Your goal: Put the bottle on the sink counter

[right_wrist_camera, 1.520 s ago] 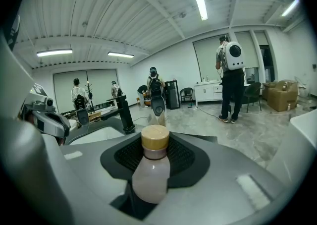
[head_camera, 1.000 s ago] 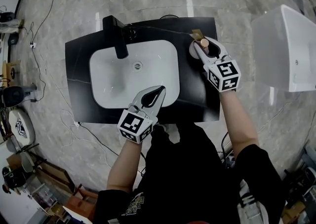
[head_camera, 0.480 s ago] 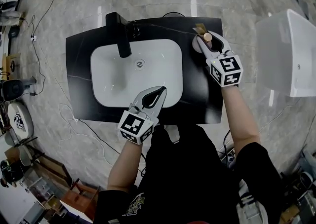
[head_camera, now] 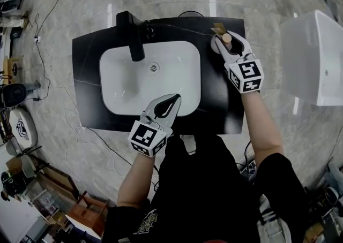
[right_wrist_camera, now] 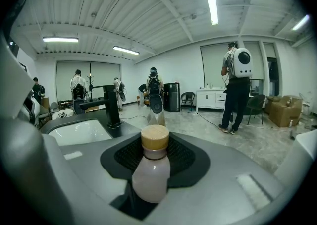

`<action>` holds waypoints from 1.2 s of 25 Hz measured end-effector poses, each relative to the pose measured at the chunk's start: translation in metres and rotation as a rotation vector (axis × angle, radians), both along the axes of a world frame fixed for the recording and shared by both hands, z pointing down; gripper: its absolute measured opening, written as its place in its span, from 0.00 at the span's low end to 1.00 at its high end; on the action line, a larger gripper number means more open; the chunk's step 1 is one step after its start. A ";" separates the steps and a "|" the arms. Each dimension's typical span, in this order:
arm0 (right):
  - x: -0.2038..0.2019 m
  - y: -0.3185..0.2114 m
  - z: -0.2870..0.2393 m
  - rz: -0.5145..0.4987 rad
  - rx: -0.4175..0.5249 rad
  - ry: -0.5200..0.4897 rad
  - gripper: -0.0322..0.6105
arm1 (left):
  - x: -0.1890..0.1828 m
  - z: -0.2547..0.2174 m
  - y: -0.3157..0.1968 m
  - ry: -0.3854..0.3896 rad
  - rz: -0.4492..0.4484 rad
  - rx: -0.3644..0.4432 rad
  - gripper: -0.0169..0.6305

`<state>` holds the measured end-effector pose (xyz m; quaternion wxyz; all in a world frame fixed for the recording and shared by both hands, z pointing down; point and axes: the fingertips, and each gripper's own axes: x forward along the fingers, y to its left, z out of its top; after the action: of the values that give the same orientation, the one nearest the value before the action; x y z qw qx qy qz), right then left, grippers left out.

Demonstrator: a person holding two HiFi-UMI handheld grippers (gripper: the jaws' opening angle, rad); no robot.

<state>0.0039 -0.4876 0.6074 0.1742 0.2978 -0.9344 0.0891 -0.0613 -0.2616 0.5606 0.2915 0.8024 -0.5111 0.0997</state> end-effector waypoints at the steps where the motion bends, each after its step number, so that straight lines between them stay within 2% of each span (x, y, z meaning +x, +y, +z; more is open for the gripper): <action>1: 0.000 0.001 0.000 0.001 0.003 -0.001 0.30 | 0.000 0.000 0.001 0.000 -0.001 0.000 0.03; 17: 0.001 0.003 0.002 0.019 0.011 0.000 0.31 | -0.007 -0.004 0.018 -0.002 -0.018 0.008 0.03; 22: 0.001 0.007 0.003 0.017 -0.011 0.022 0.36 | -0.011 -0.011 0.027 -0.010 -0.024 0.015 0.03; 30: 0.034 0.028 -0.003 0.123 -0.030 0.021 0.37 | -0.018 -0.021 0.045 -0.009 -0.002 0.044 0.03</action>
<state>0.0377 -0.4599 0.6045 0.1826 0.3532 -0.9109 0.1103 -0.0793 -0.2162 0.5398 0.2717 0.8077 -0.5151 0.0916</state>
